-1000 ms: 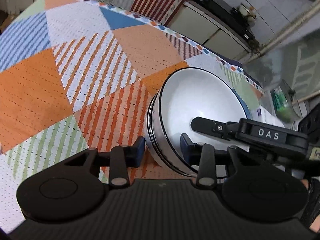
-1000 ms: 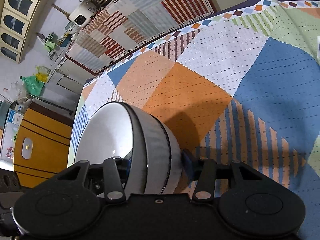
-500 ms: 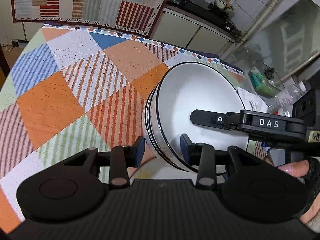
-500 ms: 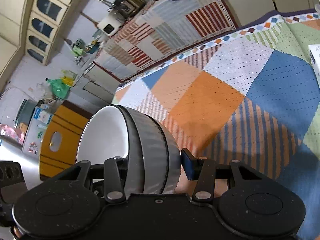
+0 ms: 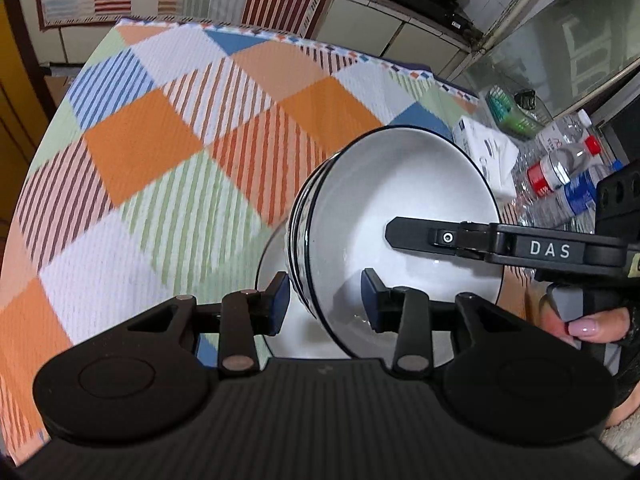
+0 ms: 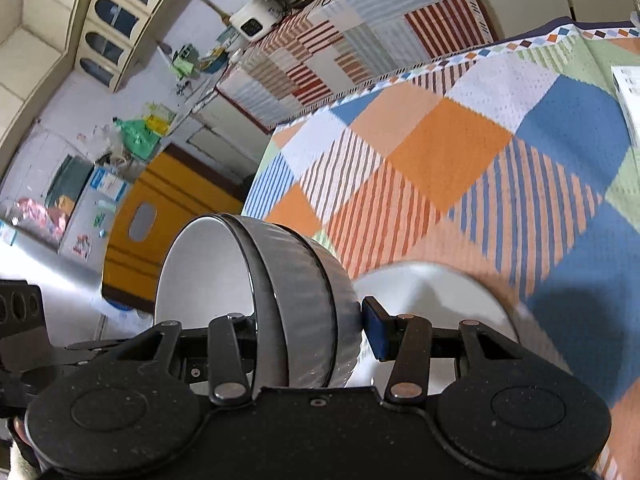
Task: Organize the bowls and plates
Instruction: 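Carry the bowl stack onto the sun plate and lower it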
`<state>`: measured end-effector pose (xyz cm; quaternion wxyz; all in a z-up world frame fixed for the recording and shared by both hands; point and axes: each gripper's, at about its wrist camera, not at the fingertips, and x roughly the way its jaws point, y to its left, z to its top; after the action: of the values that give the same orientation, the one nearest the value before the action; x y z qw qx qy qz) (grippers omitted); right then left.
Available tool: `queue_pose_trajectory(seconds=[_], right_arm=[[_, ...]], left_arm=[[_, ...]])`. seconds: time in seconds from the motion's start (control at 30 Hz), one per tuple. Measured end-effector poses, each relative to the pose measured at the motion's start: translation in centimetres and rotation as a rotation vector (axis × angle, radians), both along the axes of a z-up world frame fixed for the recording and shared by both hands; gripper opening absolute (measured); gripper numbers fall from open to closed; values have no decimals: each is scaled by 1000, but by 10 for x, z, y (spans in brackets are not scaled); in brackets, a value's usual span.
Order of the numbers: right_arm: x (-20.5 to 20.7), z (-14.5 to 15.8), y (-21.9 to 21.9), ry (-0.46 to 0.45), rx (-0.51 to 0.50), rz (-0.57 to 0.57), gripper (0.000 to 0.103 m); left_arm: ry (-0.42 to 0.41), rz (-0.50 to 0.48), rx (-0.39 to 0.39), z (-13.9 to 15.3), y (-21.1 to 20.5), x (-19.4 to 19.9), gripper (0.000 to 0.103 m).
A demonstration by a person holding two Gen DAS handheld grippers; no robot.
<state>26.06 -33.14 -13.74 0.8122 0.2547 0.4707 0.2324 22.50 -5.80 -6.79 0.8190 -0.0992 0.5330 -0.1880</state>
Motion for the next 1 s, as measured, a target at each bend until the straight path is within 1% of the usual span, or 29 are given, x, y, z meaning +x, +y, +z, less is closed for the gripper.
queue_pose_trajectory(seconds=[0.17, 0.33, 0.47, 0.63, 0.7, 0.83, 1.0], right_arm=[[-22, -6, 1, 25, -14, 15, 52], [-34, -21, -2, 65, -21, 12, 52], [-36, -36, -5, 106, -20, 4, 52], [-31, -44, -4, 133, -36, 0, 52], [-29, -46, -4, 134, -47, -1, 52], [-23, -50, -10, 155, -30, -21, 52], [-20, -51, -9, 154, -49, -27, 52]], left_arm=[[22, 6, -1, -13, -2, -19, 37], [58, -2, 8, -29, -8, -26, 37], [82, 6, 16, -41, -12, -22, 37], [102, 18, 16, -52, -16, -13, 37], [95, 17, 19, -53, -18, -10, 37], [97, 20, 21, -53, -21, -2, 37], [91, 26, 14, -55, -20, 2, 37]])
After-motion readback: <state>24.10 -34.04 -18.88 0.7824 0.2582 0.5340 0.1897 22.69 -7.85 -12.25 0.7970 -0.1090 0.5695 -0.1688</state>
